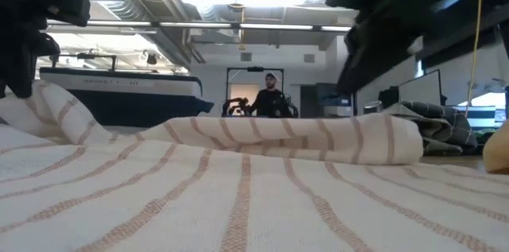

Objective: Fold towel
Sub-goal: Fold the white towel

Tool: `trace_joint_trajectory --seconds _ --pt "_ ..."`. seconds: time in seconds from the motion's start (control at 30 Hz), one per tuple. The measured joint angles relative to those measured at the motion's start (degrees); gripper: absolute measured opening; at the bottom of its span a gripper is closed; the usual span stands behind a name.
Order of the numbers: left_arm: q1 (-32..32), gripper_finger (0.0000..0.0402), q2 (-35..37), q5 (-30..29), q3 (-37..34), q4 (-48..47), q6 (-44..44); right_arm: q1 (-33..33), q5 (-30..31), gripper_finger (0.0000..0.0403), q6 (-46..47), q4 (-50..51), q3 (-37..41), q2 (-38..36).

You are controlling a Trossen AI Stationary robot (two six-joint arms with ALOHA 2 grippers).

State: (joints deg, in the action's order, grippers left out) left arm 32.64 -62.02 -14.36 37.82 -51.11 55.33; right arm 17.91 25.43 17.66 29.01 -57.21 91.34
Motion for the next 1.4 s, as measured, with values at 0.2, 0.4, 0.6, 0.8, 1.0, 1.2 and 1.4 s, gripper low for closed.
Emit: trace_joint_trajectory --seconds 0.2,0.4,0.6,0.8,1.0,1.2,1.4 --pt "0.00 0.0001 0.00 -0.01 0.00 0.48 -0.03 -9.48 5.67 0.0230 -0.40 0.63 3.31 1.62" --pt "0.00 0.0001 0.00 -0.01 0.02 1.26 -0.20 -17.72 -10.10 0.0230 -2.97 -5.91 6.61 2.59" --pt "0.00 0.0001 0.00 -0.01 0.02 1.15 -0.70 -24.88 -22.94 0.0230 1.82 -15.29 9.16 3.39" --pt "0.00 0.0001 0.00 -0.01 0.04 1.15 -0.71 -26.22 -25.40 0.0219 2.56 -17.62 11.05 6.54" --pt "0.00 0.0001 -0.02 -0.01 0.04 1.07 -0.79 -25.54 -25.44 0.0159 1.65 -18.85 11.05 6.96" --pt "0.00 0.0001 -0.02 -0.01 0.04 1.01 -0.90 -25.53 -26.71 0.0057 0.91 -18.04 11.04 7.04" --pt "0.00 0.0001 -0.01 -0.01 0.10 0.90 -2.99 -24.72 -25.68 0.0021 -3.54 -14.98 10.63 5.11"
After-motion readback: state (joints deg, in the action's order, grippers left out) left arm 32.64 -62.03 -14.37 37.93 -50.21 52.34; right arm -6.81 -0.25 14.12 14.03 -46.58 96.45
